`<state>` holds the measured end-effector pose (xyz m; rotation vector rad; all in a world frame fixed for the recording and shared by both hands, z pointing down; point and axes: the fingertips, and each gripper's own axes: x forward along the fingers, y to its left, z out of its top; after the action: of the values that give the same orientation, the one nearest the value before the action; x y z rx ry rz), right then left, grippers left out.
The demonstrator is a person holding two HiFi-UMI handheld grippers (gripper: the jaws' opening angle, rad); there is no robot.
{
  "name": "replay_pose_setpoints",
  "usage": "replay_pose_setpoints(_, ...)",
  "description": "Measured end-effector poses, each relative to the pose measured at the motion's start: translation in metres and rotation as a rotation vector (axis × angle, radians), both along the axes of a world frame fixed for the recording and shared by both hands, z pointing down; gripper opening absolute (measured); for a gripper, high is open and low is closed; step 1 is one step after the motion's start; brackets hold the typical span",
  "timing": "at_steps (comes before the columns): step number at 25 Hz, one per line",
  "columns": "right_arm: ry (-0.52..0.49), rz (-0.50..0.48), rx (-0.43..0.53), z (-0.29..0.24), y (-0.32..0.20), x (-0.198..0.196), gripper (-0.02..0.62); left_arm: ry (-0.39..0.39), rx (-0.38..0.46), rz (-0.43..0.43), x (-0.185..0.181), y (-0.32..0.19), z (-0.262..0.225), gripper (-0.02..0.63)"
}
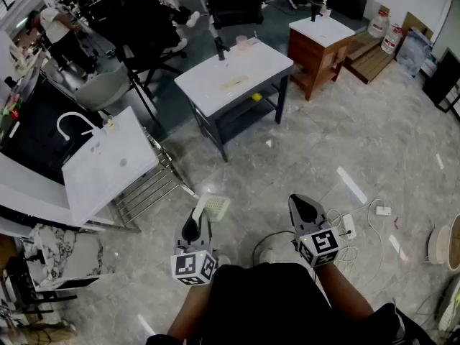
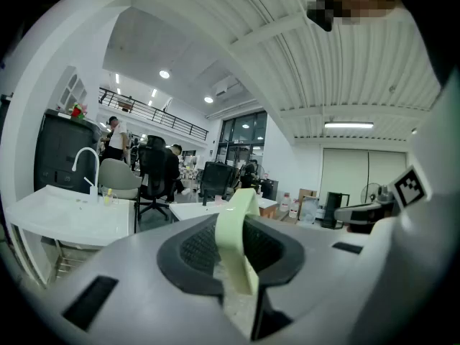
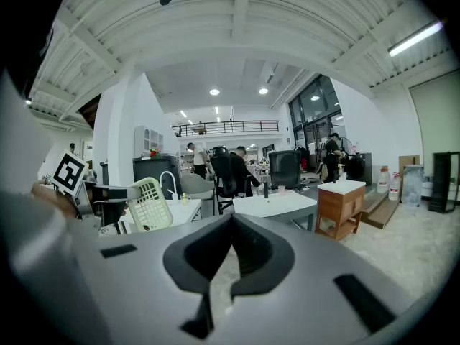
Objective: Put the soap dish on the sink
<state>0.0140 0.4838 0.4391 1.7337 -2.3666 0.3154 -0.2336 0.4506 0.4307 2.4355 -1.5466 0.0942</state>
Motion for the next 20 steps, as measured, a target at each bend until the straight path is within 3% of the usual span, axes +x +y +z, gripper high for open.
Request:
replay_pose_setpoints(13, -0.027, -0.016, -0.014, 0.011, 0.002, 0.024, -0.003, -0.003, 0.032, -0.052, 0.023, 0.012, -0.007, 0.077)
replay_pose_setpoints(20, -0.021, -0.040, 0.000, 0.009, -0.005, 0.028, -0.002, -0.008, 0.005, -0.055, 0.031, 0.006, 0.005, 0.077)
